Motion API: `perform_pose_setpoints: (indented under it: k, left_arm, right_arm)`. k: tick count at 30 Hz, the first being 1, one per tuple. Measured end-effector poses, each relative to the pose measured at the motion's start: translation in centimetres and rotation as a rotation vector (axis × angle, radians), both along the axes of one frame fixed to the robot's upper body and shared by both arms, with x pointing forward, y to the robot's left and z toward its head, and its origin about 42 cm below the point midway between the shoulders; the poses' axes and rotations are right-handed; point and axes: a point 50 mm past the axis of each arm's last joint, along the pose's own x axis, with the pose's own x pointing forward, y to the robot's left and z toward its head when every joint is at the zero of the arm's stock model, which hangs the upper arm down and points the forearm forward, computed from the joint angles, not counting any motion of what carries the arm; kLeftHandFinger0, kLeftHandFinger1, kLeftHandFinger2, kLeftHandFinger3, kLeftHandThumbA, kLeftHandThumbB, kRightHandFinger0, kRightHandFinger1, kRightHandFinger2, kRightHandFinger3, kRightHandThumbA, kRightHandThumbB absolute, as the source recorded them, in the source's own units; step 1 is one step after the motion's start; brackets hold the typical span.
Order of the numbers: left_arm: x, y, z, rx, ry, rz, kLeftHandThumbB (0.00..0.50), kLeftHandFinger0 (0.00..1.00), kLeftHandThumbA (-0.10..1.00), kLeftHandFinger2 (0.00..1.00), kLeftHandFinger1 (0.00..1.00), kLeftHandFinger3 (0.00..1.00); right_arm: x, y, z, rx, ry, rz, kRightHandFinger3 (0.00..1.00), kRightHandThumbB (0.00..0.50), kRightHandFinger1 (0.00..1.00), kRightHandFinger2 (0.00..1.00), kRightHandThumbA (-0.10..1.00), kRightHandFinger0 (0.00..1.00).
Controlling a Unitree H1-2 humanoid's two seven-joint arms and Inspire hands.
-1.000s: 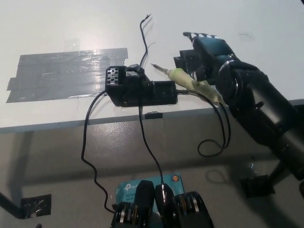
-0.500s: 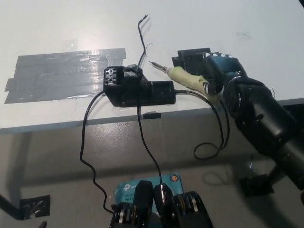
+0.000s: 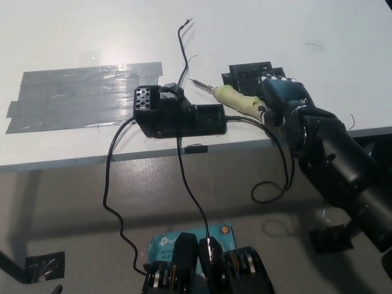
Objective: The robot uses its right hand to grab and lift the soldering gun kept on the middle of the table and puts it in its base
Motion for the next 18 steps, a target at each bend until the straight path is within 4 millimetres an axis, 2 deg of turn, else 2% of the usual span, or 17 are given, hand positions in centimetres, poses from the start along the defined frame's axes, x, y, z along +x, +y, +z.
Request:
perform_pose_setpoints:
  k: [1,2,5,6,7,8,10,11,12,13,14,16,18]
  left_arm:
    - [0.0,0.0,0.0,0.000,-0.001,-0.001,0.500,0.00,1.00,0.35,0.12,0.70]
    - [0.0,0.0,0.0,0.002,-0.002,-0.002,0.500,0.00,1.00,0.38,0.14,0.72]
    - [0.0,-0.2,-0.1,0.005,-0.006,-0.006,0.500,0.00,1.00,0.36,0.13,0.70]
    - [-0.1,-0.3,-0.1,0.006,-0.008,-0.008,0.500,0.00,1.00,0.37,0.13,0.70]
    - [-0.1,-0.3,-0.1,0.005,-0.010,-0.010,0.500,0.00,1.00,0.37,0.13,0.70]
    - [-0.1,-0.4,-0.2,0.004,-0.011,-0.009,0.500,0.00,1.00,0.37,0.13,0.70]
    - [-0.1,-0.5,-0.2,0.001,-0.013,-0.009,0.500,0.00,1.00,0.37,0.14,0.70]
    - [-0.1,-0.6,-0.2,0.001,-0.013,-0.010,0.500,0.00,1.00,0.35,0.13,0.67]
    - [-0.1,-0.6,-0.2,0.000,-0.014,-0.010,0.500,0.00,1.00,0.35,0.13,0.66]
    - [-0.1,-0.6,-0.2,-0.001,-0.014,-0.008,0.500,0.00,1.00,0.35,0.13,0.66]
    - [-0.1,-0.6,-0.2,-0.002,-0.015,-0.006,0.500,0.00,1.00,0.34,0.12,0.65]
    - [-0.1,-0.6,-0.2,-0.004,-0.017,-0.003,0.500,0.00,1.00,0.34,0.12,0.64]
    - [-0.1,-0.6,-0.2,-0.005,-0.018,0.000,0.500,0.00,1.00,0.34,0.11,0.62]
  right_arm:
    - [0.0,-0.1,0.0,0.005,0.001,-0.003,0.94,0.216,1.00,0.92,0.88,1.00]
    - [0.0,-0.2,-0.1,0.009,0.001,-0.007,0.95,0.217,1.00,0.90,0.88,1.00]
    - [0.1,-0.3,-0.1,0.014,0.001,-0.013,0.97,0.222,1.00,0.90,0.90,0.96]
    - [0.1,-0.3,0.0,0.016,0.001,-0.014,0.97,0.206,0.92,0.83,0.89,0.85]
    - [0.1,-0.4,-0.1,0.017,0.002,-0.016,0.97,0.208,0.88,0.82,0.89,0.78]
    - [0.1,-0.4,-0.1,0.019,0.004,-0.018,0.98,0.193,0.83,0.79,0.87,0.74]
    - [0.2,-0.5,-0.1,0.025,0.006,-0.024,0.98,0.191,0.81,0.78,0.87,0.72]
    - [0.2,-0.6,-0.1,0.028,0.006,-0.027,0.97,0.149,0.66,0.70,0.84,0.57]
    - [0.2,-0.6,0.0,0.038,0.006,-0.030,0.98,0.128,0.62,0.69,0.82,0.53]
    - [0.3,-0.7,0.1,0.056,0.007,-0.037,0.98,0.125,0.61,0.69,0.80,0.51]
    - [0.4,-0.7,0.2,0.074,0.008,-0.043,0.99,0.104,0.55,0.66,0.79,0.45]
    - [0.6,-0.9,0.3,0.110,0.013,-0.058,1.00,0.089,0.52,0.65,0.77,0.42]
    - [0.9,-1.1,0.2,0.125,0.020,-0.074,1.00,0.077,0.53,0.64,0.76,0.43]
